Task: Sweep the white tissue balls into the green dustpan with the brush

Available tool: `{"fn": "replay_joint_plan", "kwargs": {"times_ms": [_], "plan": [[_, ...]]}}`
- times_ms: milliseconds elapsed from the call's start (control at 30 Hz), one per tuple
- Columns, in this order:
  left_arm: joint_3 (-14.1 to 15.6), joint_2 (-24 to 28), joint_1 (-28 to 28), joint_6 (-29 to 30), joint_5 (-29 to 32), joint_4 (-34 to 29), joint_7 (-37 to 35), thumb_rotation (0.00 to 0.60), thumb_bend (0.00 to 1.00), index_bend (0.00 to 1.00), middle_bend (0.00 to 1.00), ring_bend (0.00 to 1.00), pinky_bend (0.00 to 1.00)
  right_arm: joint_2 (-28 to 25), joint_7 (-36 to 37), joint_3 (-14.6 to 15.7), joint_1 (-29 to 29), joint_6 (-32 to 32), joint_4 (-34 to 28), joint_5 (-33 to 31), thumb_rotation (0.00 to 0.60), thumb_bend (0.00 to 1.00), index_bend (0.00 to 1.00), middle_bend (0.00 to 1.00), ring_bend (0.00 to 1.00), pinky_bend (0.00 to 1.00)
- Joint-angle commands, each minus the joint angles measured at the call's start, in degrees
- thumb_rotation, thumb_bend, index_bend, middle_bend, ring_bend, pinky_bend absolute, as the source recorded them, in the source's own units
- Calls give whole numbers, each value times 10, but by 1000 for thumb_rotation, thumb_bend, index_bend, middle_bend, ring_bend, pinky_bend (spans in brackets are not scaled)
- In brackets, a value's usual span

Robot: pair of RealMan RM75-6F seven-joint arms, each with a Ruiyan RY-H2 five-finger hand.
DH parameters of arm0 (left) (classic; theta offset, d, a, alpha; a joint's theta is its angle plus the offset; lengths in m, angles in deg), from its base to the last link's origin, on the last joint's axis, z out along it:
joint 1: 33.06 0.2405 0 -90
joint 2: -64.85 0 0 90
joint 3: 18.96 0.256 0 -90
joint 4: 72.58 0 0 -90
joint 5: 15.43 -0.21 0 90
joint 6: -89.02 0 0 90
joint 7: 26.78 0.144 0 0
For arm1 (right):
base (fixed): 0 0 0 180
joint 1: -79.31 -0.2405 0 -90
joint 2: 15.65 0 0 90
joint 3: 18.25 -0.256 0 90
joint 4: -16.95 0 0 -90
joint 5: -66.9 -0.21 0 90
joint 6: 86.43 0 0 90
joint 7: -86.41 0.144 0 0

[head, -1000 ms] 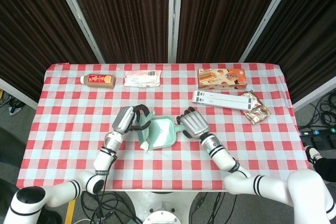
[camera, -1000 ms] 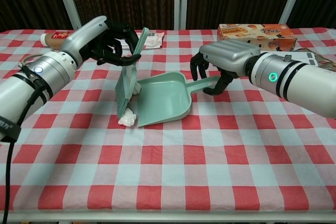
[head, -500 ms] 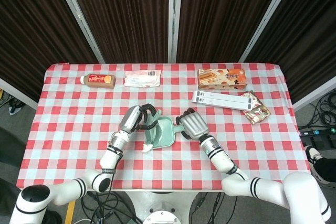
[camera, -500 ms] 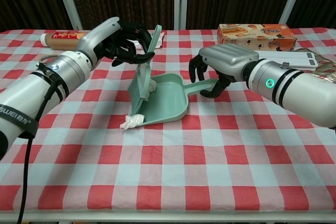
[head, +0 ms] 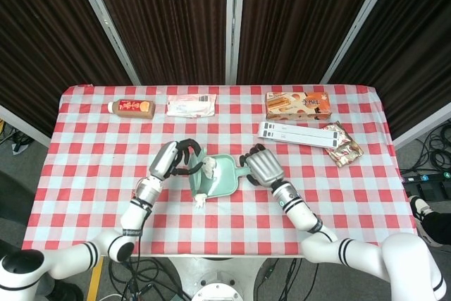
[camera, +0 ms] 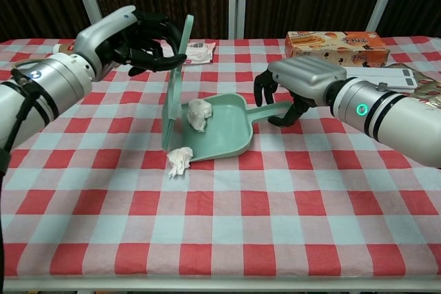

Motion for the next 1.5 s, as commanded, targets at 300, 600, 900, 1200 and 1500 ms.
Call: {"fn": "replay_joint_plan", "kwargs": {"times_ms": [300,600,900,1200,1500], "plan": [[40,45,58,44,-10,-103,41,600,435,546,555,691,880,-58,53,31,12,-17,-22,52,600,529,645,612,294,201],[34,-3,55,51,-7,-88,78,600,438,546,555,691,880,-57,62,33,19,-7,-24,68,600,530,648,612,294,199],[19,-78,42,42,10,-2,86,600,441,546,555,691,880,-35,51,15,18,-1,-19,56,600,540,657,613,305,199],[6,-132,25,67,-18,71,55,600,445,546,556,688,880,-16,42,11,22,8,-16,54,600,541,663,613,311,199],[-23,-143,-1,28,-2,79,17,600,446,547,556,683,875,2,44,4,25,18,-9,53,600,546,669,613,311,199]]}}
